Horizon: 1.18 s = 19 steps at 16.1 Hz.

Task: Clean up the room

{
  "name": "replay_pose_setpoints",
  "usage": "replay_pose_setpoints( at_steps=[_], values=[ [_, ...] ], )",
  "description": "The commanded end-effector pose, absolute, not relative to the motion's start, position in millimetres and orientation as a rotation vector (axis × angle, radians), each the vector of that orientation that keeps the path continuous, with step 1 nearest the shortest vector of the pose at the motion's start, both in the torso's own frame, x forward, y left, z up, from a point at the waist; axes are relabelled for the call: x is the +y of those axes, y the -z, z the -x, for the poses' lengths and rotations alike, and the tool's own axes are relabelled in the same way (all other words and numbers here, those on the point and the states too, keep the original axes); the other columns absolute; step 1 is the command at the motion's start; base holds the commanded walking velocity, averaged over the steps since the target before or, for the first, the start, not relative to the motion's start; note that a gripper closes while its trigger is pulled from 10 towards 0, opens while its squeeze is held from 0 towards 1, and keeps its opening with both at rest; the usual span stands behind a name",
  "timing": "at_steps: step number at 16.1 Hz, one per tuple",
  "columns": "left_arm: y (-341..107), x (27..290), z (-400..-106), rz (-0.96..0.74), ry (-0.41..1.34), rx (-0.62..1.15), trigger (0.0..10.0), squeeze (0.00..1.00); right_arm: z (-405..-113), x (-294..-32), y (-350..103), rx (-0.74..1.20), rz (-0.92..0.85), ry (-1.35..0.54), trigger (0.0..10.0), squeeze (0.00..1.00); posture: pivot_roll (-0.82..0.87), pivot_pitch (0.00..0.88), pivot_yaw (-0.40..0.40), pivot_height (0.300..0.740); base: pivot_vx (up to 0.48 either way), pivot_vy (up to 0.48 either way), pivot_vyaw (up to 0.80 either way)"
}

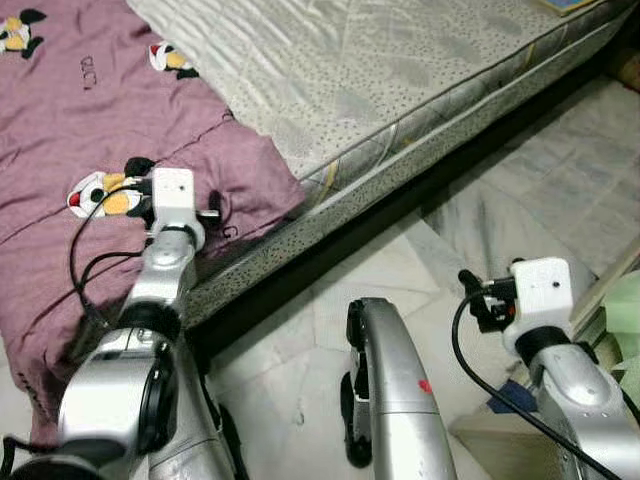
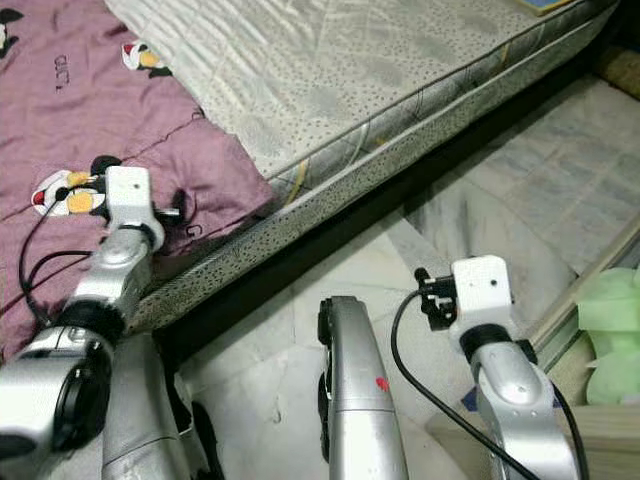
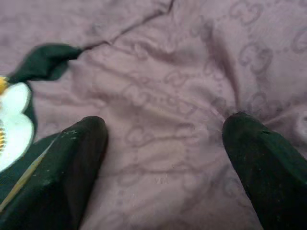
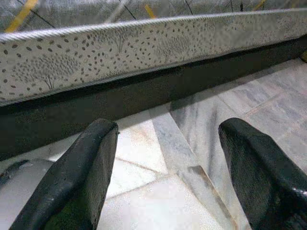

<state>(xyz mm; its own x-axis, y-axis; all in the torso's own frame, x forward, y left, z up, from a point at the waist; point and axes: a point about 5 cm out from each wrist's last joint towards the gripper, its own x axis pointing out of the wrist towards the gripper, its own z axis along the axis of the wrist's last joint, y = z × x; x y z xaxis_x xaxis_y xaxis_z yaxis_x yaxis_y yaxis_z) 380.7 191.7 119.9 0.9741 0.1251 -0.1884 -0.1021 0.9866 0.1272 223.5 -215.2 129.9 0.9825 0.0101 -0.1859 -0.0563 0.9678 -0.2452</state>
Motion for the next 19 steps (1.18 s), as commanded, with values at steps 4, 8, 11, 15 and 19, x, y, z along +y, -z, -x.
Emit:
replay_pose_setpoints(
  at_steps=[4, 8, 11, 15, 19],
  values=[
    [-98.0, 154.7, -379.0, -0.165, 0.072, 0.371, 10.0, 0.0, -219.6, -217.0, -132.4, 0.194, 0.257, -0.025, 10.0, 0.0, -0.3, 0.259, -0.039, 0.482, 0.0, 0.0, 0.0],
    [-94.8, 118.2, -376.1, -0.252, 0.238, 0.341, 10.0, 0.0, -227.1, -212.3, -130.0, 0.184, 0.245, -0.029, 10.0, 0.0, -0.27, 0.235, -0.031, 0.482, 0.0, 0.0, 0.0],
    [-91.1, 110.9, -370.4, -0.3, 0.223, 0.249, 10.0, 0.0, -238.2, -205.3, -128.5, 0.164, 0.227, -0.04, 10.0, 0.0, -0.24, 0.205, -0.025, 0.482, 0.0, 0.0, 0.0],
    [-103.2, 114.3, -370.2, -0.283, 0.144, 0.103, 10.0, 0.0, -251.6, -198.3, -127.8, 0.131, 0.207, -0.043, 10.0, 0.0, -0.19, 0.164, -0.017, 0.482, 0.0, 0.0, 0.0],
    [-134.7, 128.8, -364.2, -0.231, 0.026, -0.128, 10.0, 0.0, -281.6, -179.7, -130.9, 0.048, 0.154, -0.053, 10.0, 0.0, -0.11, 0.08, -0.002, 0.482, 0.0, 0.0, 0.0]
  ],
)
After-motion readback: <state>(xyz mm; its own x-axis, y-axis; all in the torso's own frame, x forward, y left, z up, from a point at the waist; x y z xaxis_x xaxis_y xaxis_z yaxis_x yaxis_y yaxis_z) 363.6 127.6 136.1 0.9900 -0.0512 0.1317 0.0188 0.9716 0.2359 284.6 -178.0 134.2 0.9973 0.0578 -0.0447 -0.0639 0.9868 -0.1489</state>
